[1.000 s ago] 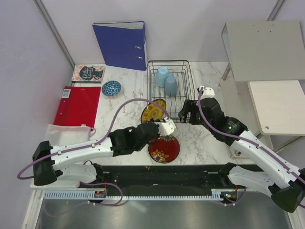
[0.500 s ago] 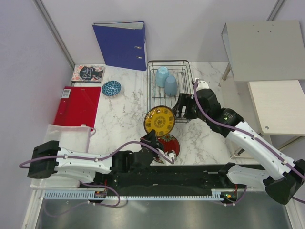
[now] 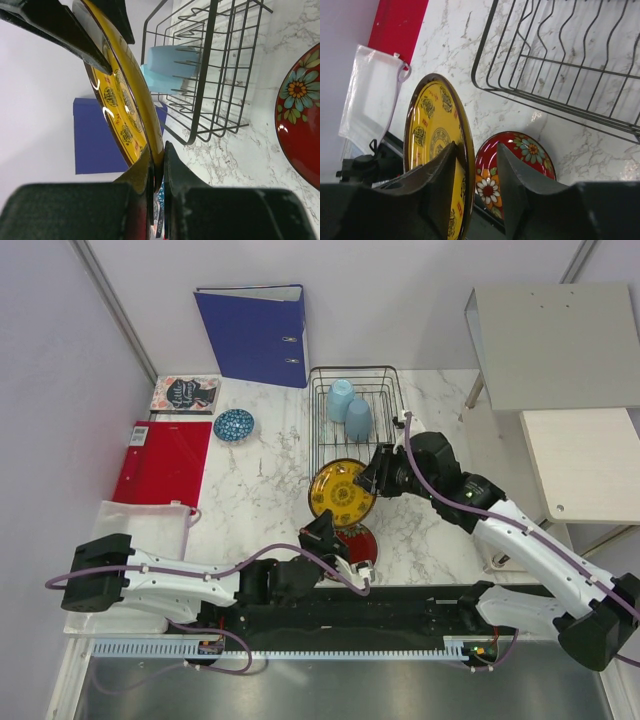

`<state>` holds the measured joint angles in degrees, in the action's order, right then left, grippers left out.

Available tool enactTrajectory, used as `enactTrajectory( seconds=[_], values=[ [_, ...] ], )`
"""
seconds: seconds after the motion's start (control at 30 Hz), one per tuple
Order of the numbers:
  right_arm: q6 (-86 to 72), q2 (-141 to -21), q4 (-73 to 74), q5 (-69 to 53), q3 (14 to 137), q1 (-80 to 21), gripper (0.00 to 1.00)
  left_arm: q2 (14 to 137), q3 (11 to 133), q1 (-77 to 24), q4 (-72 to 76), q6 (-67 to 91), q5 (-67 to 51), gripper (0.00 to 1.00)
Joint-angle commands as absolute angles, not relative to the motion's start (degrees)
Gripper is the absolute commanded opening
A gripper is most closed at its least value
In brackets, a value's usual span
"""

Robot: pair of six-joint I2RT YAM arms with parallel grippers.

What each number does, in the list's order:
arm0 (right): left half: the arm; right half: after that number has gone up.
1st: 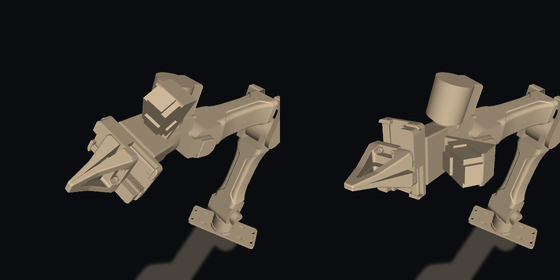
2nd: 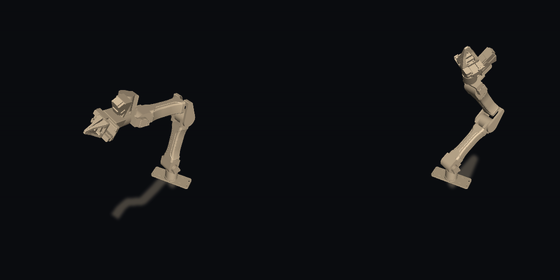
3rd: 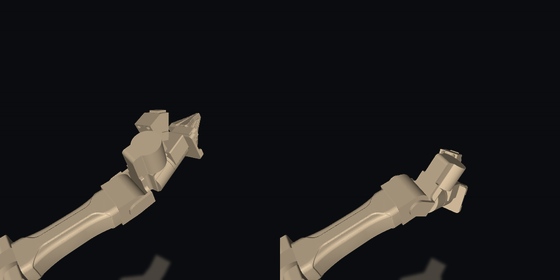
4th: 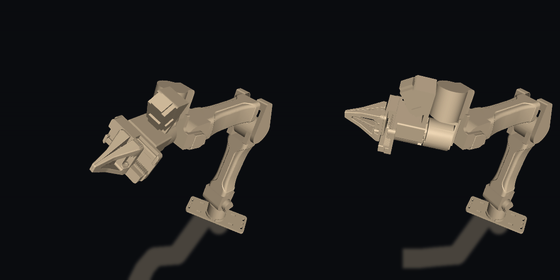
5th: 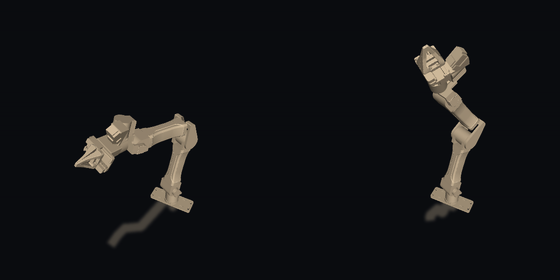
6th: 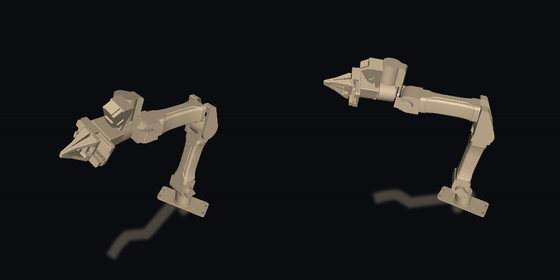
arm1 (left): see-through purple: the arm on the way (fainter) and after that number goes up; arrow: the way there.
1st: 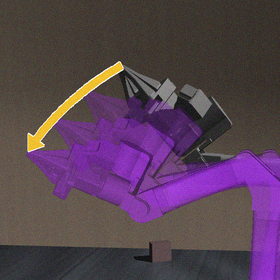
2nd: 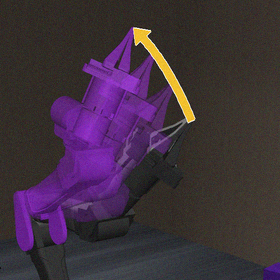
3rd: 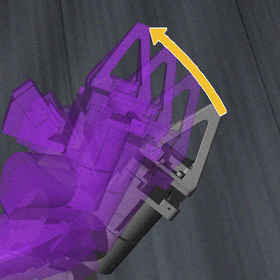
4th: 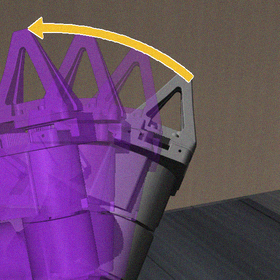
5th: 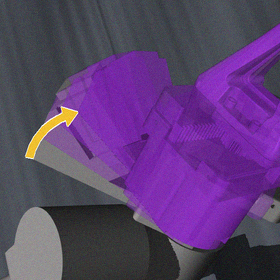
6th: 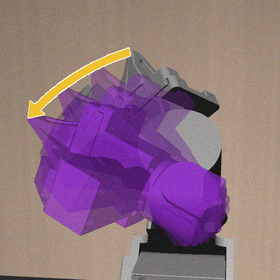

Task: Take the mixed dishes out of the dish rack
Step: Pick up the plate from the dish rack, then place the plate at the center of the board.

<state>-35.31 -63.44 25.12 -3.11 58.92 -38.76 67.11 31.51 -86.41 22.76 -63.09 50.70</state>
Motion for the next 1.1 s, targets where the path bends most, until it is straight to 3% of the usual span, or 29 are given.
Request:
enactTrajectory(
  seconds=[0.0,0.1,0.13,0.23,0.27,0.37,0.43,0.57,0.87,0.97,1.07],
  values=[
    [-36.2,-61.5,22.9,-7.6,55.6,-38.6,0.28,66.7,32.7,-86.9,29.2,-65.5,53.2,0.02],
    [-36.7,-59.6,22.4,-6.1,54.5,-38.6,0.04,66.8,33.5,-86.8,29.3,-64.1,54.3,0.02],
    [-36.5,-59.0,22.6,-5.5,54.4,-38.6,0.0,66.9,33.7,-86.9,29.4,-63.6,54.8,0.02],
    [-35.7,-56.1,23.8,-1.4,54.7,-38.6,0.0,66.1,35.5,-85.8,28.0,-59.2,56.6,0.25],
    [-35.0,-54.4,25.3,-0.4,55.1,-38.6,0.0,65.0,36.6,-84.0,25.3,-52.9,57.1,0.47],
    [-34.0,-51.4,27.7,4.7,54.9,-38.6,0.0,62.3,43.9,-77.5,6.8,-31.0,56.6,0.71],
    [-33.9,-50.2,27.9,4.6,52.9,-38.7,0.0,59.4,50.1,-72.4,-6.9,-19.2,53.3,0.77],
    [-34.9,-47.6,26.4,2.1,48.1,-38.6,0.0,54.4,54.8,-56.0,-18.1,6.4,45.3,0.92],
    [-38.8,-44.1,14.9,-9.3,34.6,-38.6,0.0,54.3,54.8,-27.9,-29.3,32.6,16.3,0.99],
    [-40.0,-46.5,10.8,-13.3,31.9,-38.6,0.0,57.1,53.5,-23.1,-29.1,37.0,5.3,0.99],
    [-41.0,-48.4,7.0,-14.9,29.9,-38.6,0.0,59.2,52.4,-22.4,-27.8,38.5,2.8,0.99]
  ],
)
